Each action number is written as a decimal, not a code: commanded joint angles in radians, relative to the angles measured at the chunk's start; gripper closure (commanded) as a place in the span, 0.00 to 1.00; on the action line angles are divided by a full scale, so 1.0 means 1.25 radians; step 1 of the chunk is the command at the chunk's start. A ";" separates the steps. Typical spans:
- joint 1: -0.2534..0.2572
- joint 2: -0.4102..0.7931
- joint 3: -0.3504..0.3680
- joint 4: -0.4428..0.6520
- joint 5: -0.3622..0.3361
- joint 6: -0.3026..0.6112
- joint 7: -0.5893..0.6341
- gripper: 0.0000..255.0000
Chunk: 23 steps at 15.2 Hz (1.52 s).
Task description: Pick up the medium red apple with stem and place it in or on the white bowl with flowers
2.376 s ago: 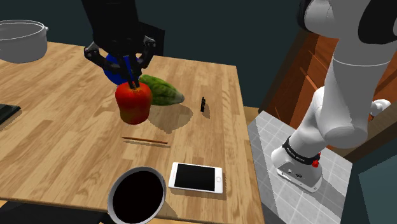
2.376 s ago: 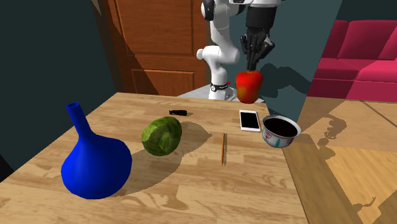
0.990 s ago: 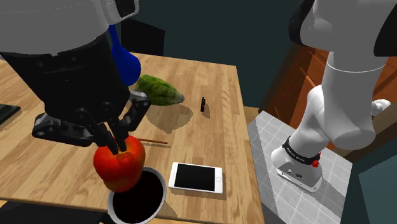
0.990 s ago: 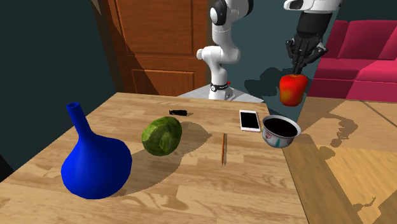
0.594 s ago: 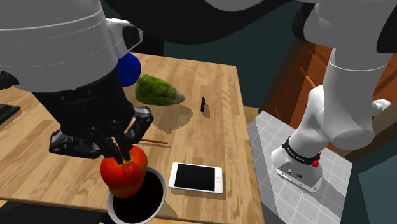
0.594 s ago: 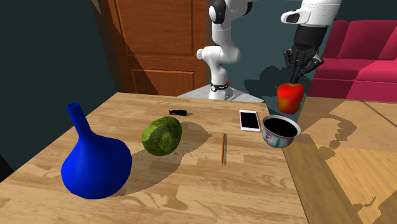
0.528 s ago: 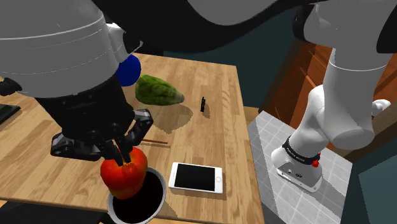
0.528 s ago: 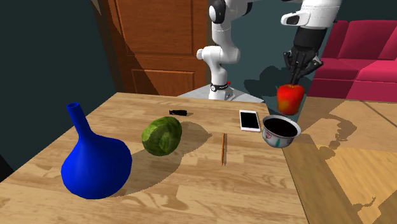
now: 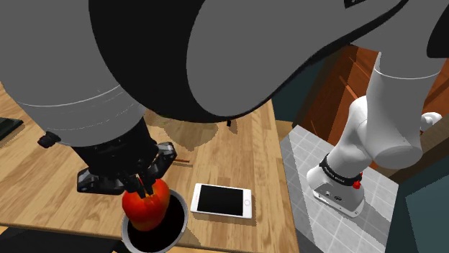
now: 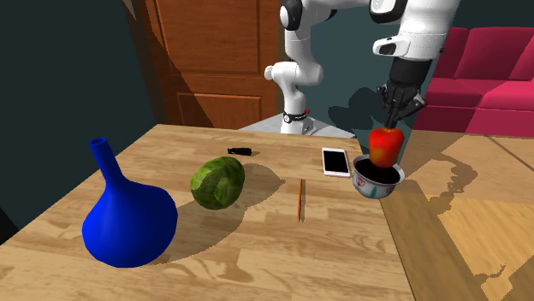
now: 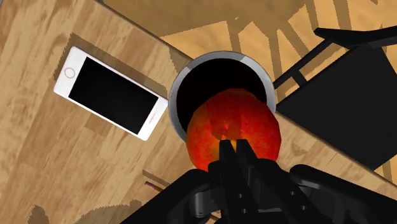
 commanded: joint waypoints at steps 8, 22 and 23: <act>-0.005 -0.001 -0.001 -0.037 0.000 0.036 0.002 1.00; 0.018 0.016 0.000 0.089 -0.008 -0.074 0.001 0.00; 0.018 0.016 0.000 0.089 -0.008 -0.074 0.001 0.00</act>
